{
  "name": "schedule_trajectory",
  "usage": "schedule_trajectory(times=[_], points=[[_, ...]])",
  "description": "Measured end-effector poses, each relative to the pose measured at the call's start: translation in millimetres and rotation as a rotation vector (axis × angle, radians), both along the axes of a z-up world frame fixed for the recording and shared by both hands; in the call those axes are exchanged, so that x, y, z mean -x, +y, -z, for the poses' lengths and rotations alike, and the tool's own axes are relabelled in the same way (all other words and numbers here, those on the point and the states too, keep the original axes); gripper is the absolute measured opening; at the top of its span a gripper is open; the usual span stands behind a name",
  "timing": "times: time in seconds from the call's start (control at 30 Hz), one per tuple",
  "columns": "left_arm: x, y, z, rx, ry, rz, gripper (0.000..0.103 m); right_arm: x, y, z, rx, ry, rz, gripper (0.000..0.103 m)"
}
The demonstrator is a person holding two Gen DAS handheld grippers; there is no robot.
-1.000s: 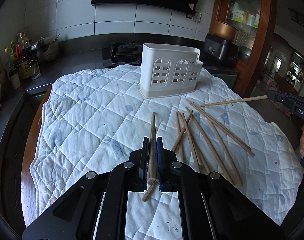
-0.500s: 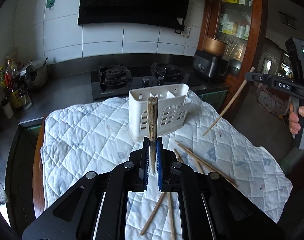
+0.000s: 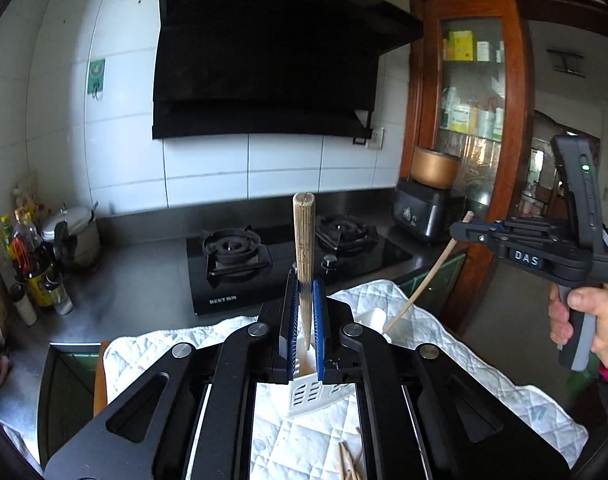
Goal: Organize utensils
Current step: 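Lift the left tool's chopstick over the white caddy while the right tool carries its own, then open the left tool to drop its chopstick into the caddy while the right tool releases too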
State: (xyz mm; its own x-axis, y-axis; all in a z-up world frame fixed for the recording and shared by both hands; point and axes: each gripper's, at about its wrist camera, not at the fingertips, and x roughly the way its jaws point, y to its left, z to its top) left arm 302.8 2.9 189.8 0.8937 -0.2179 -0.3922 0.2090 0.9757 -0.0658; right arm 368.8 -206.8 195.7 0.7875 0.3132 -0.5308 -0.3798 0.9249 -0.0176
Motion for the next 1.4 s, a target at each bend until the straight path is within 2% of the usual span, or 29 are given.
schedule_trajectory(times=[0.2, 0.47, 0.8, 0.87, 0.9, 0.97, 1.17, 1.2, 1.23, 1.27, 1.4], points=[[-34, -2, 32, 0.003, 0.098, -0.021, 0.006, -20, 4, 24, 0.006, 0.043, 0.006, 0.007], [-51, -5, 63, 0.000, 0.172, -0.012, 0.006, -28, 10, 57, 0.012, 0.096, 0.008, 0.007], [-55, -5, 76, -0.003, 0.186, 0.001, 0.009, -29, 5, 71, -0.008, 0.111, 0.015, 0.008], [-53, -5, 74, 0.006, 0.177, 0.005, 0.009, -28, 3, 69, -0.008, 0.105, 0.015, 0.013], [-51, -5, 72, 0.005, 0.172, 0.005, 0.009, -26, 2, 68, -0.007, 0.097, 0.018, 0.015], [-47, -6, 69, 0.004, 0.162, 0.001, 0.010, -18, -1, 63, -0.015, 0.076, 0.019, 0.029], [-15, 0, 50, 0.015, 0.124, -0.009, 0.010, 20, -18, 51, -0.042, 0.023, 0.003, 0.035], [-7, 1, 48, 0.014, 0.116, -0.010, 0.017, 30, -21, 52, -0.046, 0.018, -0.006, 0.036], [2, 2, 47, 0.013, 0.106, -0.014, 0.028, 40, -25, 54, -0.052, 0.018, -0.015, 0.037], [11, 2, 47, 0.011, 0.097, -0.016, 0.032, 51, -28, 58, -0.054, 0.019, -0.022, 0.038], [48, 5, 51, 0.015, 0.082, 0.002, 0.033, 92, -40, 83, -0.037, 0.031, -0.042, 0.040]])
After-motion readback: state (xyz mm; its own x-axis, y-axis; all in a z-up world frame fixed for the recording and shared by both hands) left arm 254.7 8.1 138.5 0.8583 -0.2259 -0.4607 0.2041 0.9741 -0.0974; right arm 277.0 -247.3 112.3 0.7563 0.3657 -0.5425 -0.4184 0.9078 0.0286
